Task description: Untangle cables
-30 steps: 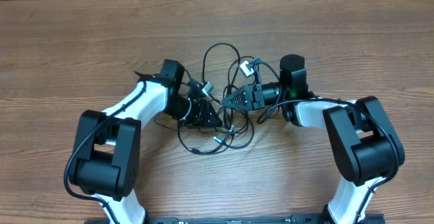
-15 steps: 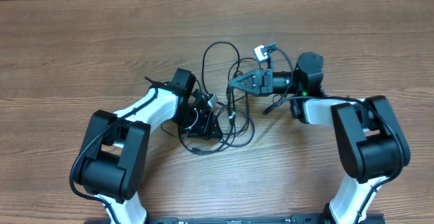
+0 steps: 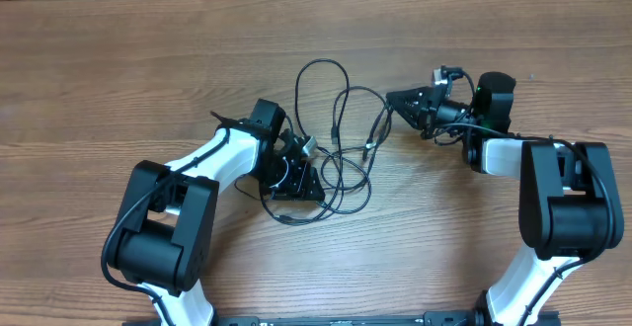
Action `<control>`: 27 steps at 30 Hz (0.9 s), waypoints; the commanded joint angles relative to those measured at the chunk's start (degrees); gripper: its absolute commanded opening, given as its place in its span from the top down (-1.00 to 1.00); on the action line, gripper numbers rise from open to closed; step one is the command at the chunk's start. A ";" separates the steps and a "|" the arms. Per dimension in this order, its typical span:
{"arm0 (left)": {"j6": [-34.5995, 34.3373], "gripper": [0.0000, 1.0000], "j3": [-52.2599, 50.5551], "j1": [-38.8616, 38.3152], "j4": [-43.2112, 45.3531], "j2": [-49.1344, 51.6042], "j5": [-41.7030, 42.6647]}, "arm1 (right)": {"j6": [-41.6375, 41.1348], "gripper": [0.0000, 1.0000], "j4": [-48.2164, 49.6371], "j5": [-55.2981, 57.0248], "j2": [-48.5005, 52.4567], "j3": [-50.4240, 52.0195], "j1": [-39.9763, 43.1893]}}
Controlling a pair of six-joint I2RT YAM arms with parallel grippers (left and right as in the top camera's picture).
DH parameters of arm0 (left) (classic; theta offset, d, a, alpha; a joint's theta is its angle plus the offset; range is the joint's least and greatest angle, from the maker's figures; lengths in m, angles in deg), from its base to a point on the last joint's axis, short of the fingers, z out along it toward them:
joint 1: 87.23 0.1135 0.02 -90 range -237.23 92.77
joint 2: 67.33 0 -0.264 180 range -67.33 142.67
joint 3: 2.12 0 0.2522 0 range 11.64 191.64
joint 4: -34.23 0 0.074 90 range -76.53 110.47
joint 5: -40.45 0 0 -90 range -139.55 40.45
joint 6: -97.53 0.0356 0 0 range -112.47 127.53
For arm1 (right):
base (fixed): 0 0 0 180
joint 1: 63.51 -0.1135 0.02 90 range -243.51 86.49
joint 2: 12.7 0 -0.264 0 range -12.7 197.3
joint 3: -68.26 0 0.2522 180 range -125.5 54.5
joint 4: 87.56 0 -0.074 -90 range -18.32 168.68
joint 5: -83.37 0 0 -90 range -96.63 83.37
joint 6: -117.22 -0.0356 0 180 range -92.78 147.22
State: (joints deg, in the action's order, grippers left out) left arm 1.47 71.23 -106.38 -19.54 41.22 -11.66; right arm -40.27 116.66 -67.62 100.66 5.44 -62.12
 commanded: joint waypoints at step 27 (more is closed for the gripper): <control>-0.46 -0.22 -0.35 -0.15 0.74 0.11 -2.56 | 30.12 -1.00 -42.14 13.44 0.17 -0.07 -0.35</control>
State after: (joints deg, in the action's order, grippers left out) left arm 1.47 71.25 -106.38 -19.08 41.13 -10.63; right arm -17.75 80.96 -58.18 98.78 3.47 -62.41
